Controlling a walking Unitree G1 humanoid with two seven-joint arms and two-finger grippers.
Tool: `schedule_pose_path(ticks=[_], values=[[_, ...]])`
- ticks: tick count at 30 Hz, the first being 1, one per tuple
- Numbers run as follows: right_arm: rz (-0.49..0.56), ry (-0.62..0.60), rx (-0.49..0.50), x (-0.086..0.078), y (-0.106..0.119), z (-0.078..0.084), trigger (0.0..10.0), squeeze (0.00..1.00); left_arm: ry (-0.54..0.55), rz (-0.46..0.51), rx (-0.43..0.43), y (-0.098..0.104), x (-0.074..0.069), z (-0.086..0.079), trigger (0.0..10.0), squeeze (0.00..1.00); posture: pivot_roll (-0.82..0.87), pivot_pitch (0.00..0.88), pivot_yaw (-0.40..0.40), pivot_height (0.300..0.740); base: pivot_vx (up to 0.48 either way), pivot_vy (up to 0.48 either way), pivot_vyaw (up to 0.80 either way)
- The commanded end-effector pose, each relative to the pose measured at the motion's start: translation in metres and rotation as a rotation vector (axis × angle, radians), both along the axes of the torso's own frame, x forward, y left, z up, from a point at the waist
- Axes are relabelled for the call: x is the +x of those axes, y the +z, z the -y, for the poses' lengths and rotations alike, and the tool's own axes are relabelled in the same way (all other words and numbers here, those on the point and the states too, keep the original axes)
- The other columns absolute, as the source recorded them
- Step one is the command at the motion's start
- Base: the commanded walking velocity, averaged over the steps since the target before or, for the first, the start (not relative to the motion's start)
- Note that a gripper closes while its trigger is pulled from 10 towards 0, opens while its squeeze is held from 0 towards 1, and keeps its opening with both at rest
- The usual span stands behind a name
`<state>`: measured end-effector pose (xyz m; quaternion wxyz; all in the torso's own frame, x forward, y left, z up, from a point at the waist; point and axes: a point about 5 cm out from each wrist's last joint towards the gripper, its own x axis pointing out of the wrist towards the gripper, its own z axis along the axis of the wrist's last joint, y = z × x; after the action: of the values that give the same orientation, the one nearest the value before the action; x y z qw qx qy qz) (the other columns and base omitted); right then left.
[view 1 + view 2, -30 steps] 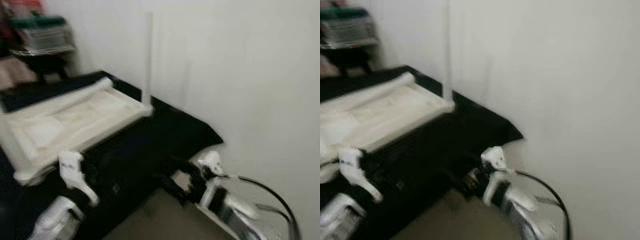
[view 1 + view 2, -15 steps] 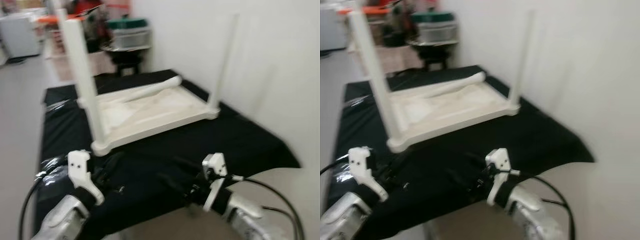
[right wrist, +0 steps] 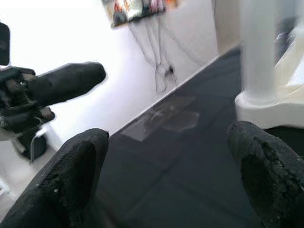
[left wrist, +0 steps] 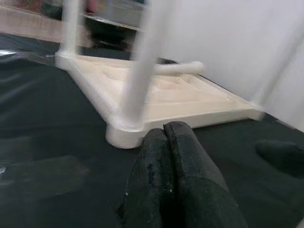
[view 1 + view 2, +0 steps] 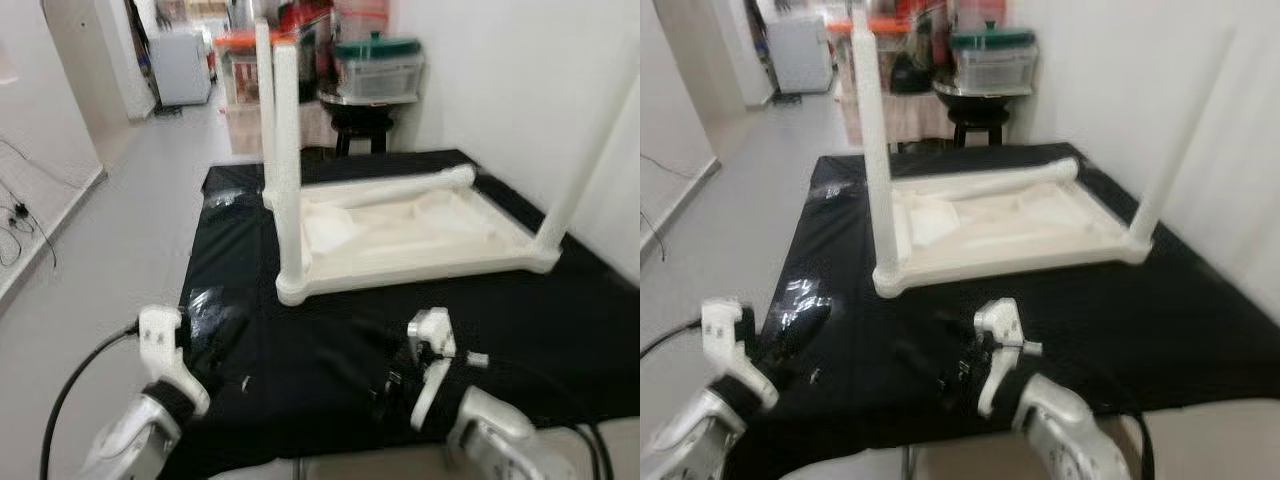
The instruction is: Building children table
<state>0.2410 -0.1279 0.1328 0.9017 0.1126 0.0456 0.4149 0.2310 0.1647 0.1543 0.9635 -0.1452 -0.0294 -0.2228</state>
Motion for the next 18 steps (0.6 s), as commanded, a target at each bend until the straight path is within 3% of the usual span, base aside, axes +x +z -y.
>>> schedule_pose_path(ticks=[1, 5, 18], values=[[0.016, 0.021, 0.022, -0.0003, 0.0047, -0.0054, 10.0, 0.00, 0.013, -0.020, 0.005, -0.0047, -0.0019, -0.0039, 10.0, 0.00, 0.01, 0.000, -0.043, 0.740, 0.000, 0.000, 0.80], [0.003, 0.011, 0.057, 0.0003, 0.0062, -0.0046, 10.0, 0.00, 0.016, -0.024, 0.020, -0.0053, -0.0018, -0.0039, 10.0, 0.00, 0.01, 0.000, -0.040, 0.740, 0.000, 0.000, 0.40], [0.004, 0.004, 0.073, 0.0024, 0.0077, -0.0039, 10.0, 0.00, 0.021, -0.027, 0.027, -0.0059, 0.0000, -0.0044, 10.0, 0.00, 0.01, 0.000, -0.039, 0.740, 0.000, -0.480, 0.00]])
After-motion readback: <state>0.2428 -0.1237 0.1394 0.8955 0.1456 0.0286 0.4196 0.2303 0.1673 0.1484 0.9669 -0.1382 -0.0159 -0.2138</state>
